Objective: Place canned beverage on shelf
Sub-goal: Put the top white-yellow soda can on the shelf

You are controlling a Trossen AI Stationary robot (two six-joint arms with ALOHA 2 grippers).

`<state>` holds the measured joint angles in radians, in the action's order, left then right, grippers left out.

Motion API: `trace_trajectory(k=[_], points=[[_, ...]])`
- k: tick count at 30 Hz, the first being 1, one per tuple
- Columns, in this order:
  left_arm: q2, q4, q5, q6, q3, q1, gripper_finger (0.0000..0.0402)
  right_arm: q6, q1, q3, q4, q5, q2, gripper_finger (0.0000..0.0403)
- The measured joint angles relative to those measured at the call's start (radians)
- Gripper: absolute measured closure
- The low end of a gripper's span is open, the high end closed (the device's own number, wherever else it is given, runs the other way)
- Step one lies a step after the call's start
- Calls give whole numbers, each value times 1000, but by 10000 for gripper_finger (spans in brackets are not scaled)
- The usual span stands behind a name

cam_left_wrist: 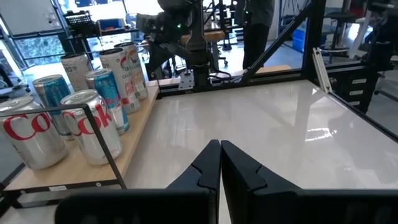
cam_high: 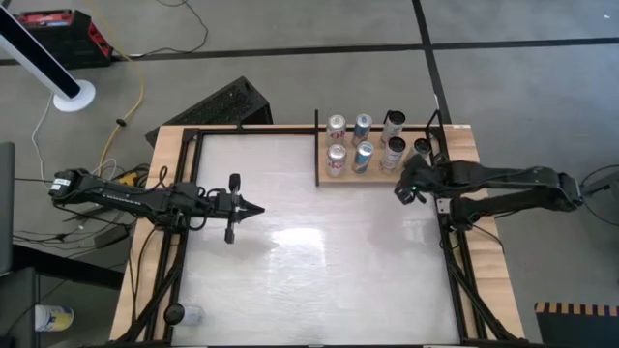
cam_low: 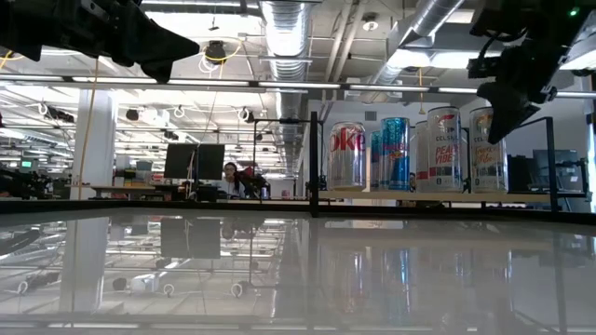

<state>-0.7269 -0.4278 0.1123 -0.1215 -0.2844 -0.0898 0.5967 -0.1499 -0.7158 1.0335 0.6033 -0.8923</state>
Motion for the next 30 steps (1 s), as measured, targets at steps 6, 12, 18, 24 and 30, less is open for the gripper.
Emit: trace_trajectory(k=[6, 12, 18, 24, 30], points=[[0, 4, 0, 1, 0, 0, 401, 1, -20, 0, 3, 6, -21, 387], [0, 4, 0, 11, 0, 0, 401, 5, -71, 0, 8, 24, -46, 387], [0, 4, -1, 12, 0, 0, 401, 5, -144, 0, 7, 26, -101, 387], [0, 4, -1, 21, 0, 0, 401, 5, -209, 0, 6, 26, -142, 387], [0, 5, -1, 21, 0, 0, 401, 4, -253, 0, 6, 26, -141, 387]])
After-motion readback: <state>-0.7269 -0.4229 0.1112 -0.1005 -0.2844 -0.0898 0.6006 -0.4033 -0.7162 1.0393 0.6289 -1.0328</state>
